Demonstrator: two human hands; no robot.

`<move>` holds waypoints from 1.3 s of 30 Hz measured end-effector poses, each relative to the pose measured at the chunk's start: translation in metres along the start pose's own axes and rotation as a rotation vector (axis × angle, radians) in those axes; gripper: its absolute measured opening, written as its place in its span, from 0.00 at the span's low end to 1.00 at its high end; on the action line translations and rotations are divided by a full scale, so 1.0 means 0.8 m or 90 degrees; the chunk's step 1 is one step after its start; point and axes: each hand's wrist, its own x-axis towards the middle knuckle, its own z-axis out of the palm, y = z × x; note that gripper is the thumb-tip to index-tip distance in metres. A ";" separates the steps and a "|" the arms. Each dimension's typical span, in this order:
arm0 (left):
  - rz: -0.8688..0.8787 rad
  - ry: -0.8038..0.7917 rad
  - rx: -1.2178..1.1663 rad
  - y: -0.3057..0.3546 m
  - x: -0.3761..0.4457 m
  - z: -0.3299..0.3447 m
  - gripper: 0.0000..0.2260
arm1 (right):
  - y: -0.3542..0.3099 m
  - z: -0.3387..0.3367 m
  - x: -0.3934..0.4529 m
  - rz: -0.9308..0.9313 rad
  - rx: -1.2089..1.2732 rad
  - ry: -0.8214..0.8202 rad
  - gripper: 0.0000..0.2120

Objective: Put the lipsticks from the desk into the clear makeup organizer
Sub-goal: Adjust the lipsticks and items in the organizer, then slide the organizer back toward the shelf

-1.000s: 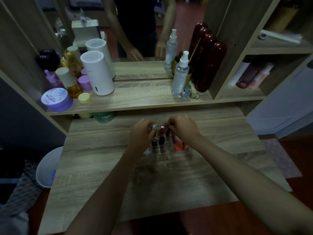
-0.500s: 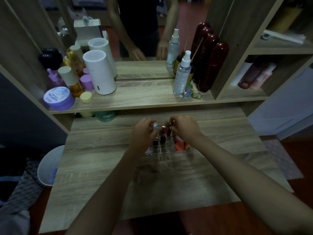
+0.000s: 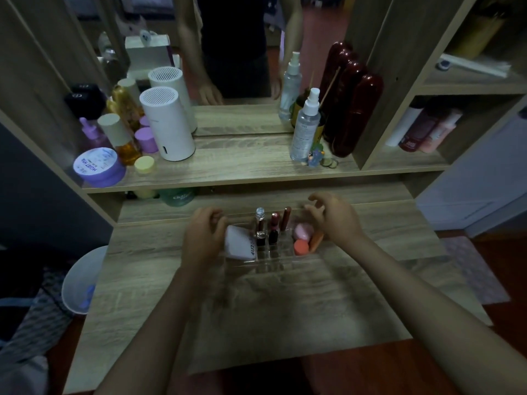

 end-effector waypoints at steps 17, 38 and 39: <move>-0.465 -0.199 -0.383 -0.031 -0.040 0.016 0.13 | 0.079 0.057 -0.044 0.302 0.252 -0.193 0.13; -0.364 -0.142 -0.278 -0.017 -0.048 0.046 0.11 | 0.088 0.030 -0.042 0.254 0.151 -0.180 0.10; -0.365 -0.142 -0.275 -0.014 -0.048 0.050 0.11 | 0.092 0.026 -0.042 0.250 0.143 -0.177 0.10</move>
